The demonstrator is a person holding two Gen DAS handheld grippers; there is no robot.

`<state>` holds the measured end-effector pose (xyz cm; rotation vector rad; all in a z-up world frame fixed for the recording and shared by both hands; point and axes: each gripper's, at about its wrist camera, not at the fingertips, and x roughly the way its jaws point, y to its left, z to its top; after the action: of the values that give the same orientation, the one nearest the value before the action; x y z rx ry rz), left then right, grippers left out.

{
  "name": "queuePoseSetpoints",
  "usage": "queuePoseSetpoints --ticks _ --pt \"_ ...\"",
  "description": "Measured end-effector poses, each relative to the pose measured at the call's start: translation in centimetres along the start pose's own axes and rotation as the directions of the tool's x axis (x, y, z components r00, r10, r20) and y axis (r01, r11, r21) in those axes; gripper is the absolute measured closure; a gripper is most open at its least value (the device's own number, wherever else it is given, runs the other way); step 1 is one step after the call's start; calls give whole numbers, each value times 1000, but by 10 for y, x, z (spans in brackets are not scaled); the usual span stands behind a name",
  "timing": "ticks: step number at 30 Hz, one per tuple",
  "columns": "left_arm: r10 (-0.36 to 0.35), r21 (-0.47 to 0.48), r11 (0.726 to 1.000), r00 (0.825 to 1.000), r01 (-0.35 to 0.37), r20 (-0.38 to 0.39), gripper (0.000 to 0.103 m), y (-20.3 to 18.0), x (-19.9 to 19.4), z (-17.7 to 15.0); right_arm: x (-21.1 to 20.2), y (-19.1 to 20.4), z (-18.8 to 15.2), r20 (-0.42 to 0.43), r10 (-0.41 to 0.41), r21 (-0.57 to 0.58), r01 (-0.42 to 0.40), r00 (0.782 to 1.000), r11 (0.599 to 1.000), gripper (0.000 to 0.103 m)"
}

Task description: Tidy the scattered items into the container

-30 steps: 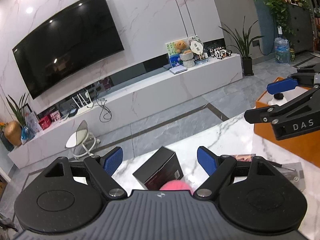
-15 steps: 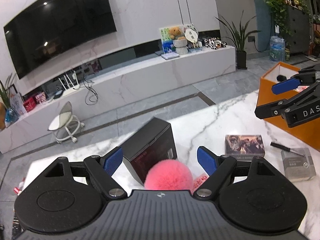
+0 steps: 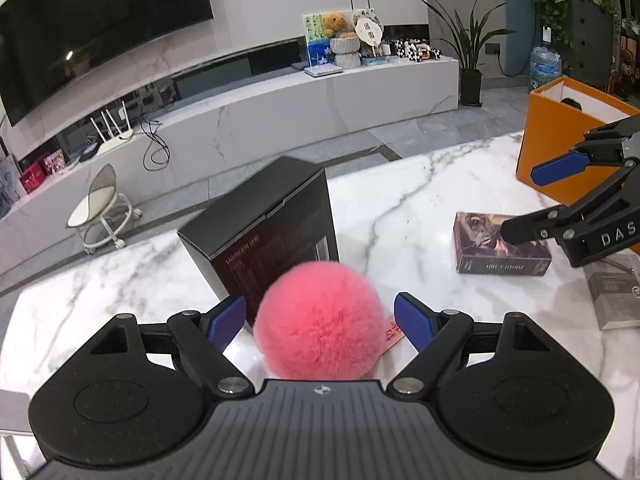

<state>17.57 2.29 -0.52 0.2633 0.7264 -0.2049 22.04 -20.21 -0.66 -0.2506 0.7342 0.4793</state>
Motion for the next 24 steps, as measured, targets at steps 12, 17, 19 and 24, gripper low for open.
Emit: queuePoseSetpoints --ticks 12,17,19,24 --pt "-31 -14 999 999 30 -29 7 0 21 -5 31 -12 -11 -53 4 23 -3 999 1000 21" --pt "-37 -22 999 999 36 -39 7 1 27 -7 40 -12 -16 -70 15 20 -14 997 1000 20" --pt "-39 -26 999 998 38 -44 7 1 29 -8 44 -11 -18 -76 16 17 -14 997 1000 19" --pt "-45 -37 998 997 43 -57 7 2 35 -9 49 -12 -21 -85 19 19 -17 996 1000 18"
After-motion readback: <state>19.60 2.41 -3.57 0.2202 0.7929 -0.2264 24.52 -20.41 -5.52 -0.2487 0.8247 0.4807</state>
